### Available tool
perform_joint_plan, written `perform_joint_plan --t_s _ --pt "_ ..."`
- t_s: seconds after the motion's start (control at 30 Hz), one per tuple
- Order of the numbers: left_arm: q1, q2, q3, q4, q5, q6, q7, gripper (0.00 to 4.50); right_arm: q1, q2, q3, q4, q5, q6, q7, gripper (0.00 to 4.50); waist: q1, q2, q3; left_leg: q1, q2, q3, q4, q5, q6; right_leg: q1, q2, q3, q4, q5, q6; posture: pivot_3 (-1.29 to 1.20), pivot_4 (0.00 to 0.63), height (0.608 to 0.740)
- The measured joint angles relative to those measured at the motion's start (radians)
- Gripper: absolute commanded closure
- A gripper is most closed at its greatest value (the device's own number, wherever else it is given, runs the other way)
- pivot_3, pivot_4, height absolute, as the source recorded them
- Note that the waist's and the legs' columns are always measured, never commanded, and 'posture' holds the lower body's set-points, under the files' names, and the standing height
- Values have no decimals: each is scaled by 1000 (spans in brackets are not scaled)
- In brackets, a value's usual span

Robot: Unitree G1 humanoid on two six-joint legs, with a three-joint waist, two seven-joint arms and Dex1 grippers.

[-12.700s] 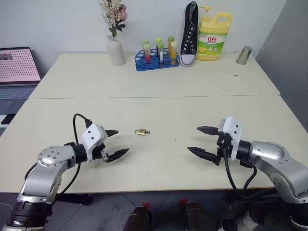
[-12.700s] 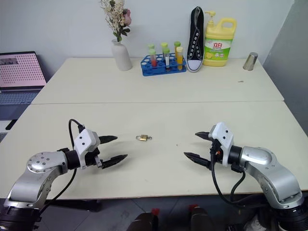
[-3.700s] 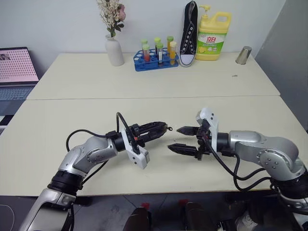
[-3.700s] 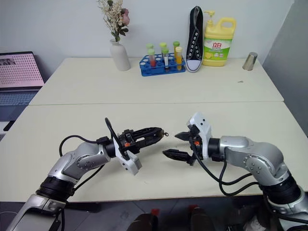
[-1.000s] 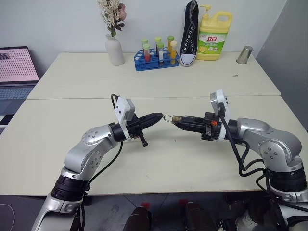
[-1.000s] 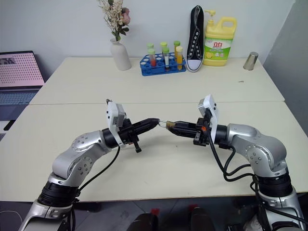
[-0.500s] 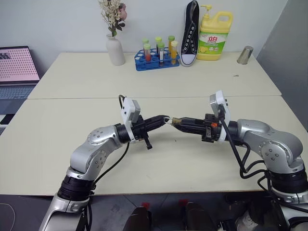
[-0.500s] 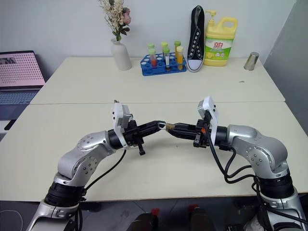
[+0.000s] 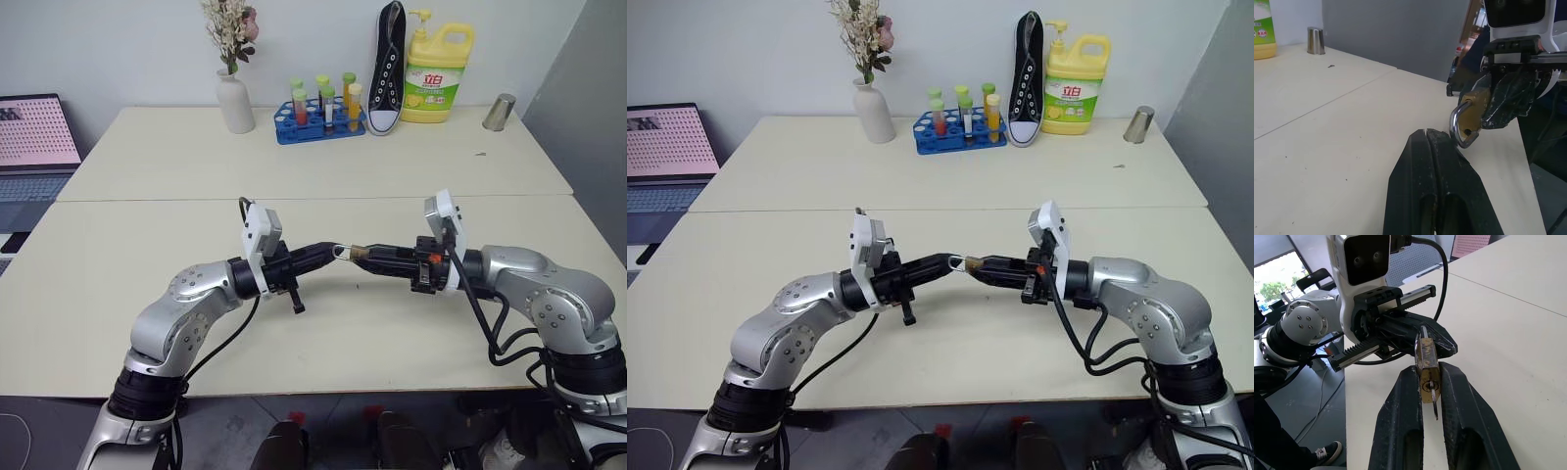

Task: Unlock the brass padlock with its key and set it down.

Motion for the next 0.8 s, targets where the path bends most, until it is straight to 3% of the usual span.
perform_joint_plan --t_s 0.8 --pt "15 11 37 -81 -84 119 -20 4500 0 0 13 15 -39 -2 18 4363 0 0 0 0 0 0 0 0 0 0 0 0 0 0 0 0 150 740"
